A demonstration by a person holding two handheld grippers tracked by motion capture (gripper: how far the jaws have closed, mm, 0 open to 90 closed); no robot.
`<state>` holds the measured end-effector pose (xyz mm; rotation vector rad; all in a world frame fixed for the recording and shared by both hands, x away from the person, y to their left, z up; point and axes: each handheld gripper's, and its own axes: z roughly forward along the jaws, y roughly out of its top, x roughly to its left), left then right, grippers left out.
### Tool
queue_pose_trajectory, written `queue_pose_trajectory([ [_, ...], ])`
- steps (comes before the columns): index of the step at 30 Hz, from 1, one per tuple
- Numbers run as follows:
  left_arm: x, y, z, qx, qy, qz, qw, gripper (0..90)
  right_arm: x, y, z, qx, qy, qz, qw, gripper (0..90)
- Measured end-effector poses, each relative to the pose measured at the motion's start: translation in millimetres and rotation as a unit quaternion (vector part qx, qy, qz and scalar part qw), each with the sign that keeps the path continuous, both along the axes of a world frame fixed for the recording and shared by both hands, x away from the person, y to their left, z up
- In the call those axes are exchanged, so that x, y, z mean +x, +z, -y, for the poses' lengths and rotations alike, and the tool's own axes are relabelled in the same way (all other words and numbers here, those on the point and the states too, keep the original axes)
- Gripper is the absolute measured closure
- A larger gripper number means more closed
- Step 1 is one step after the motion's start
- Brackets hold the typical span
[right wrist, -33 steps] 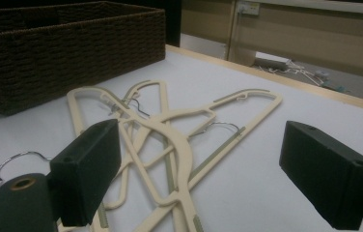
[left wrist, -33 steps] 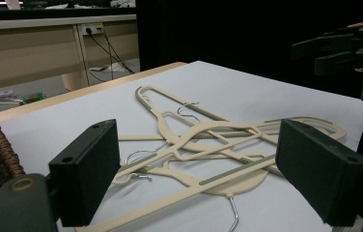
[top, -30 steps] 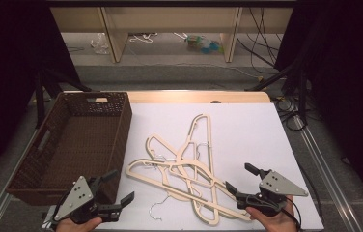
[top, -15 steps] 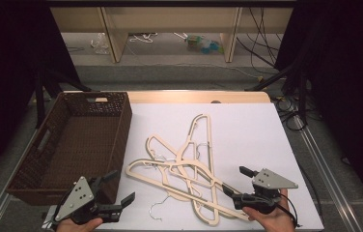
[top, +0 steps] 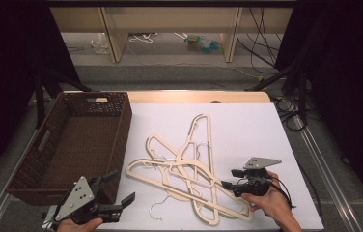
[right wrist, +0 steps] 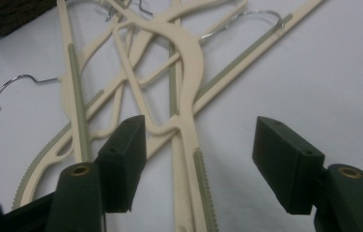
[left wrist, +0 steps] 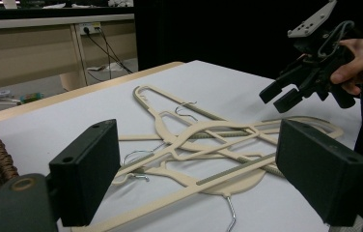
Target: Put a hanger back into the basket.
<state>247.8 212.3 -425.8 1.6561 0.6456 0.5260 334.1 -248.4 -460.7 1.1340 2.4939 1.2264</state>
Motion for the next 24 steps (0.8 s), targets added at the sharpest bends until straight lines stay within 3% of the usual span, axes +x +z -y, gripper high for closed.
queue_pose_trajectory([
  [2, 0.0, 0.0, 0.0, 0.001, 0.0, 0.0, 1.0, 16.0, 4.8, -4.0, -1.1, 0.001, 0.011, -0.025, 0.9996, 42.5],
  [5, 0.4, -0.1, 0.1, 0.001, 0.0, 0.001, 1.0, 16.0, 6.2, -5.5, -2.3, -0.008, 0.008, -0.036, 0.9993, 44.6],
  [6, 0.5, -0.3, 0.2, 0.001, 0.0, -0.001, 1.0, 16.0, 8.8, -7.9, -3.5, -0.008, 0.013, -0.051, 0.9986, 47.7],
  [8, 0.5, -0.4, 0.3, 0.001, 0.0, -0.001, 1.0, 16.0, 9.6, -8.6, -3.6, -0.01, 0.015, -0.055, 0.9983, 48.6],
  [9, 0.9, -0.2, 0.1, 0.004, -0.003, 0.002, 1.0, 16.0, 12.6, -10.8, -4.5, -0.011, 0.017, -0.068, 0.9975, 51.1],
  [17, 0.6, 0.0, 0.2, 0.003, -0.003, 0.002, 1.0, 16.0, 18.4, -17.1, -8.3, -0.017, 0.027, -0.098, 0.9946, 61.8],
  [20, 0.0, -0.2, 0.9, -0.001, -0.002, -0.001, 1.0, 16.0, 19.6, -19.1, -9.1, -0.012, 0.03, -0.097, 0.9947, 65.0],
  [21, -0.2, -0.2, 1.0, -0.002, -0.002, -0.002, 1.0, 16.0, 19.8, -18.2, -8.9, -0.015, 0.031, -0.112, 0.9931, 66.1],
  [24, -0.3, -0.4, 1.5, -0.002, -0.002, -0.004, 1.0, 16.0, 22.1, -18.7, -8.4, -0.016, 0.029, -0.113, 0.993, 69.7],
])
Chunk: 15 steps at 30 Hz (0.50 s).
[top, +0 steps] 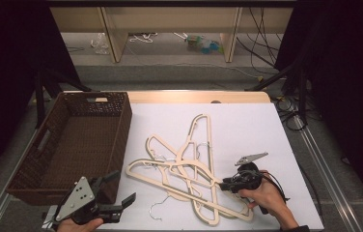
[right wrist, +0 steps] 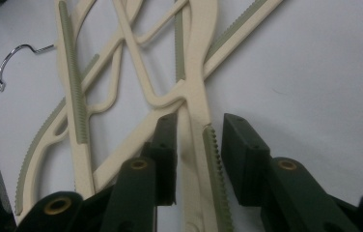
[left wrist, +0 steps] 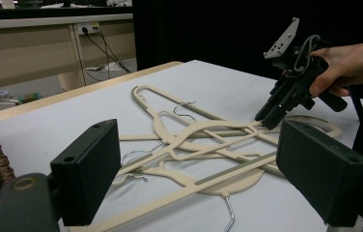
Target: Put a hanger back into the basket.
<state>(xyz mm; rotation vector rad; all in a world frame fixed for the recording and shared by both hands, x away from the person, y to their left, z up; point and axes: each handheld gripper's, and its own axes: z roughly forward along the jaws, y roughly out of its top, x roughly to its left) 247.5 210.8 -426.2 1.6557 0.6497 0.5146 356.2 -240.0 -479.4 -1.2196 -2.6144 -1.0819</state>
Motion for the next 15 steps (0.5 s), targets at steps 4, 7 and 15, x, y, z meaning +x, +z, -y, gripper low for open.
queue_pose_trajectory([
  [4, -0.1, 0.2, -0.1, 0.0, -0.001, 0.001, 1.0, 16.0, 3.0, 0.3, -2.5, -0.005, 0.016, -0.002, 0.9999, 70.2],
  [7, -0.2, 0.1, 0.0, 0.0, 0.0, 0.001, 1.0, 16.0, 4.6, 0.3, -2.7, -0.01, 0.018, 0.0, 0.9998, 71.5],
  [15, 0.1, 0.3, -0.2, 0.0, -0.001, 0.002, 1.0, 16.0, 9.9, 0.3, -1.2, -0.009, 0.031, -0.011, 0.9994, 78.9],
])
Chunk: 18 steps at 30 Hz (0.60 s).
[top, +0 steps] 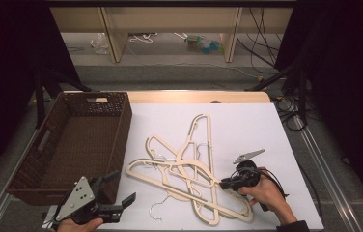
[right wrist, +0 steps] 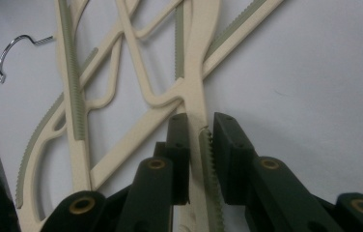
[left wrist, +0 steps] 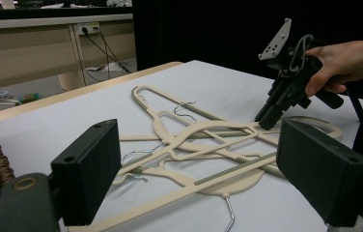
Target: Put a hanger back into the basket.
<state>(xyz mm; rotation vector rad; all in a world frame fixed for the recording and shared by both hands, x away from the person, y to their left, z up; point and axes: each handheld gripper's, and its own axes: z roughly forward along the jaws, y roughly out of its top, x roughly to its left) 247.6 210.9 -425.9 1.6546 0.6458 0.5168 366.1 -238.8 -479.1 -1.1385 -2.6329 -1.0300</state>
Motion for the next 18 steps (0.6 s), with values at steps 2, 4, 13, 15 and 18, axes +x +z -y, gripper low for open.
queue_pose_trajectory([
  [2, -0.1, 0.0, 0.0, 0.0, 0.0, 0.0, 1.0, 16.1, 0.0, -0.2, -0.1, 0.002, 0.0, 0.0, 1.0, 79.6],
  [4, -0.1, 0.0, 0.1, 0.0, 0.0, 0.0, 1.0, 16.1, 0.6, -0.3, 0.3, 0.002, 0.006, -0.001, 1.0, 80.4],
  [13, 0.0, 0.3, 0.1, -0.002, 0.0, 0.0, 1.0, 16.1, 1.0, 1.6, 0.8, -0.004, 0.035, 0.003, 0.9994, 80.7],
  [15, 0.0, 0.5, 0.0, -0.002, 0.0, 0.0, 1.0, 16.1, 0.3, 5.4, 0.3, -0.01, 0.039, 0.009, 0.9992, 80.8],
  [18, -0.3, 0.2, 0.9, -0.004, -0.002, -0.003, 1.0, 16.1, -1.4, 15.5, -0.6, -0.023, 0.052, 0.022, 0.9981, 80.8],
])
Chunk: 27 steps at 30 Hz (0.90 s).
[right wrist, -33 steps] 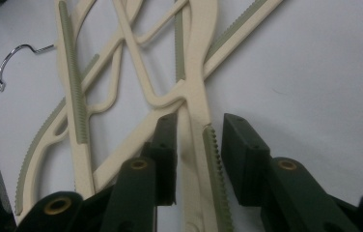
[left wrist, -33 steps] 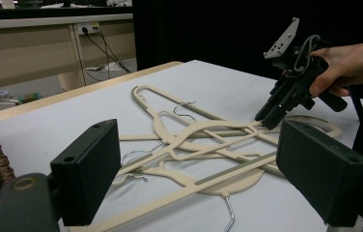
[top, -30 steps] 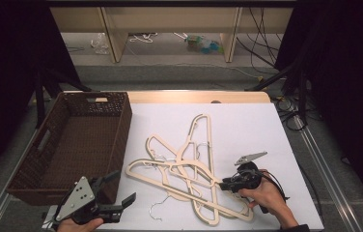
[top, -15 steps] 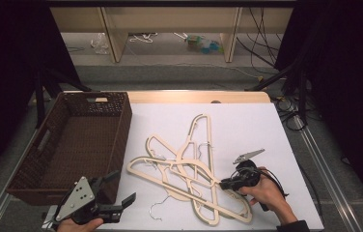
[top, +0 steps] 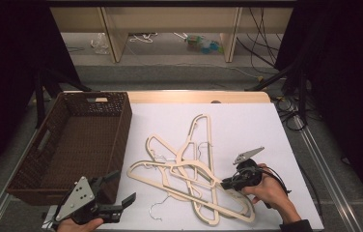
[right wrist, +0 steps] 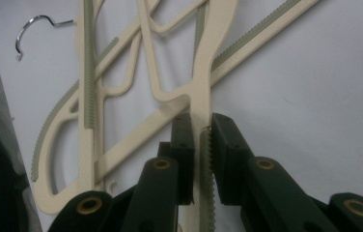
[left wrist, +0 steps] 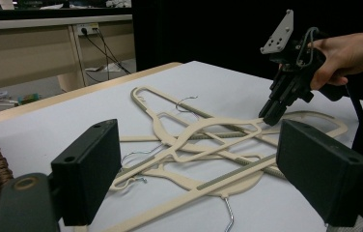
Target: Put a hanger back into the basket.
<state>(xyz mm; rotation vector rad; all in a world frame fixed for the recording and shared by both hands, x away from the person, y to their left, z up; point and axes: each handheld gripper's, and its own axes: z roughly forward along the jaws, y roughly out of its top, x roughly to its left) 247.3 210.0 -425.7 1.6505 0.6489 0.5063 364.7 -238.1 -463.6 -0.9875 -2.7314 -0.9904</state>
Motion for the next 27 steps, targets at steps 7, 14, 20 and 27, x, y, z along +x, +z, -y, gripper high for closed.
queue_pose_trajectory([
  [7, 0.5, 1.1, 11.1, 0.003, -0.017, -0.006, 0.9998, 16.2, -6.4, 15.2, -7.1, -0.039, 0.023, 0.035, 0.9983, 80.9],
  [14, 18.5, 2.9, 54.8, 0.054, -0.04, -0.03, 0.9973, 17.4, -16.1, 32.9, -12.6, -0.065, 0.035, 0.069, 0.9949, 81.0],
  [20, 56.3, -5.9, 98.1, 0.118, -0.039, -0.088, 0.9884, 20.7, -20.7, 38.7, -14.2, -0.073, 0.044, 0.072, 0.9938, 81.0],
  [27, 90.1, -20.0, 120.6, 0.164, -0.046, -0.112, 0.979, 23.9, -23.0, 42.3, -15.0, -0.077, 0.045, 0.083, 0.9925, 81.0],
])
